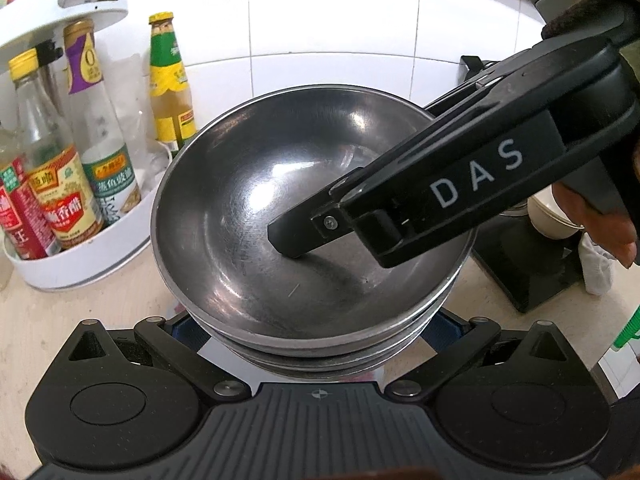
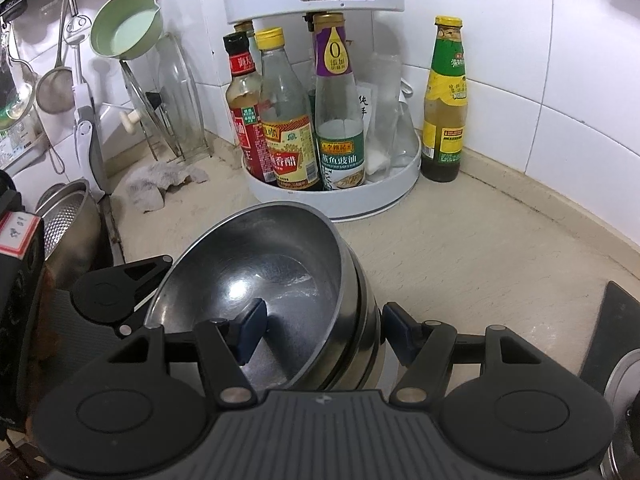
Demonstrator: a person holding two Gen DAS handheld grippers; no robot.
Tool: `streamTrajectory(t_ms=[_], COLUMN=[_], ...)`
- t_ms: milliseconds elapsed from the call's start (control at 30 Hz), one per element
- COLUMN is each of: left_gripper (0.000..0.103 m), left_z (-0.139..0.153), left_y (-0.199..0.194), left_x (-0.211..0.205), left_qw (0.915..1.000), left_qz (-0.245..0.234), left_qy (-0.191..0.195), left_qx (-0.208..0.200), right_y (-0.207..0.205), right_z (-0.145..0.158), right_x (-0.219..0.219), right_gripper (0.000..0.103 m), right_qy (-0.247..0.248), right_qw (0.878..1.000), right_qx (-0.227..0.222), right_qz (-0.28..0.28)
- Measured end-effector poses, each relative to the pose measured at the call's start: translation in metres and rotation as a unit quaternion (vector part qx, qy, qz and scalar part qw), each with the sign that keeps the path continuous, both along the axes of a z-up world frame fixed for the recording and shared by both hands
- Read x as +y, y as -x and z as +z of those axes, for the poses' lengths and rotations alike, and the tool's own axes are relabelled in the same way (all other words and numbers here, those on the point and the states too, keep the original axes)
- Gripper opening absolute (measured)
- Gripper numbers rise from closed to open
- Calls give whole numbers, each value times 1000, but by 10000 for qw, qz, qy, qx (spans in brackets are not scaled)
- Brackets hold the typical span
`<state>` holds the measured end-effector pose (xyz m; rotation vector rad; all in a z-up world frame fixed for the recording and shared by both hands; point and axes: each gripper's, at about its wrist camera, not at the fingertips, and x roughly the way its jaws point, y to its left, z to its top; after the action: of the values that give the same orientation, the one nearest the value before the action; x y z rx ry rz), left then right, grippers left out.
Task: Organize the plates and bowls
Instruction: 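Lift the bowl stack with both tools and carry it toward the floral plate stack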
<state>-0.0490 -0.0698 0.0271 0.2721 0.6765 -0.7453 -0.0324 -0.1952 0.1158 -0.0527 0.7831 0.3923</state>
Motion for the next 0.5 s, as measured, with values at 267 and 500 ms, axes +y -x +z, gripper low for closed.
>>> streamTrajectory(t_ms=[267, 500], left_gripper=[103, 103], left_z=[-8, -11], left_y=[-1, -6], left_x=[0, 0], left_qw=[9999, 9997], left_qz=[134, 226], left_qy=[-16, -68], left_qx=[63, 48], right_y=[-5, -10], right_z=[-10, -15], right_x=[2, 6], right_gripper=[61, 61], right_qy=[51, 150], right_qw=[9999, 9997], right_qx=[52, 13], right_qz=[-70, -217])
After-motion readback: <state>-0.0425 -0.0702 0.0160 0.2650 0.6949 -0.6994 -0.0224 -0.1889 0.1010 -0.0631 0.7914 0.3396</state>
